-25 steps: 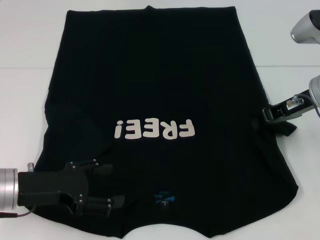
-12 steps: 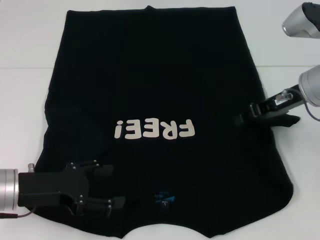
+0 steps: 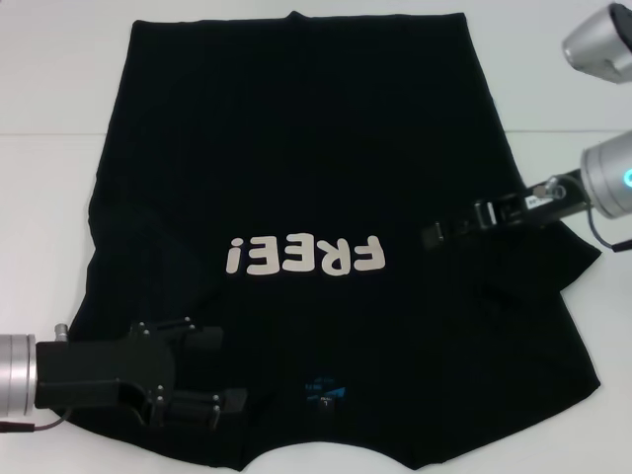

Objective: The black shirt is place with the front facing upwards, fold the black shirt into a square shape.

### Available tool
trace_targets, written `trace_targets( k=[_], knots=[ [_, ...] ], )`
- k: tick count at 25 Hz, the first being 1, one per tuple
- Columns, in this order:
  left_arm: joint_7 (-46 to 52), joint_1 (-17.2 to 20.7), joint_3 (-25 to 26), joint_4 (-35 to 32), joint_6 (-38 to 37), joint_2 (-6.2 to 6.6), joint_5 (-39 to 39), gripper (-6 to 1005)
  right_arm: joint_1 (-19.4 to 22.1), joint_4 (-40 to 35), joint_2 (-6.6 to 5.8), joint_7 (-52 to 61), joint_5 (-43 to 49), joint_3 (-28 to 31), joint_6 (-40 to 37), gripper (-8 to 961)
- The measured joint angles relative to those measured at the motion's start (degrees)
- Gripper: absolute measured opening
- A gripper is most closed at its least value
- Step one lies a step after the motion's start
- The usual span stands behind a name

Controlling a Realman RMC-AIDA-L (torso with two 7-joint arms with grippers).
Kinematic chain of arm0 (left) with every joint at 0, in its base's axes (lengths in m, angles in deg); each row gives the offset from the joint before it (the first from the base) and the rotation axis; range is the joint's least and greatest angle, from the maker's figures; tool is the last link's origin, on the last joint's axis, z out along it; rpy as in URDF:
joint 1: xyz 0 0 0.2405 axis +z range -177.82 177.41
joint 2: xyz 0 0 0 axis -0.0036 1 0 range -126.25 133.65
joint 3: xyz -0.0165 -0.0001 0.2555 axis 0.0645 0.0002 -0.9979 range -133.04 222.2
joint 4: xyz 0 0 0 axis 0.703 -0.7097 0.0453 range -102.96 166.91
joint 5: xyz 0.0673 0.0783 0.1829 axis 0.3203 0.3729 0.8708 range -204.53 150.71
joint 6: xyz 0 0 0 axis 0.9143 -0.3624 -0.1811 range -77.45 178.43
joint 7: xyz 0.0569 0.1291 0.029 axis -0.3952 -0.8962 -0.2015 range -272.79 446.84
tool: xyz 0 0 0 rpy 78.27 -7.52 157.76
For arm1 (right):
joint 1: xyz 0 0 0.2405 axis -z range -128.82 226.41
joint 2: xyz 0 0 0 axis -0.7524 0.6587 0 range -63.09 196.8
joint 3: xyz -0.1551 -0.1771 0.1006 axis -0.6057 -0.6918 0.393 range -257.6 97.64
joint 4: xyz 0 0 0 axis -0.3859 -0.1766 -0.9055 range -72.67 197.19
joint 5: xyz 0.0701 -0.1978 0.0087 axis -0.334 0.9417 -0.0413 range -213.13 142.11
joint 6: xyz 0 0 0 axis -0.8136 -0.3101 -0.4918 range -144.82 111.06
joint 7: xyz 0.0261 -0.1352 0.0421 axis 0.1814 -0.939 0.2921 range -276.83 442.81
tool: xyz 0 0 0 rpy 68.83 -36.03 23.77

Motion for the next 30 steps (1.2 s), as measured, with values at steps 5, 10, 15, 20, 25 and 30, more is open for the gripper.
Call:
trace_targets(
  k=[5, 10, 15, 20, 25, 30],
  knots=[
    [0.0, 0.0, 0.0, 0.0, 0.0, 0.01, 0.0, 917, 3.7, 2.1, -2.77, 3.4, 0.4, 4.7, 1.2, 630],
    [0.0, -0.2, -0.1, 0.0, 0.0, 0.00, 0.0, 917, 7.1, 2.2, -7.53, 8.9, 0.5, 6.0, 1.2, 662],
    [0.0, -0.1, 0.0, 0.0, 0.1, 0.00, 0.0, 917, 6.5, 1.6, -8.88, 12.6, 7.5, 5.9, 2.4, 662],
    [0.0, -0.1, -0.1, 0.0, 0.1, 0.00, 0.0, 917, 3.5, 2.4, -7.74, 13.6, 14.6, 5.8, 5.8, 655],
    [0.0, 0.0, -0.1, 0.0, 0.0, 0.00, 0.0, 917, 1.9, 4.8, -6.85, 13.9, 18.6, 5.5, 9.4, 653],
    [0.0, 0.3, 0.0, 0.0, 0.3, 0.00, 0.0, 917, 1.9, 7.0, -6.68, 13.7, 18.6, 5.5, 12.5, 650]
  ],
)
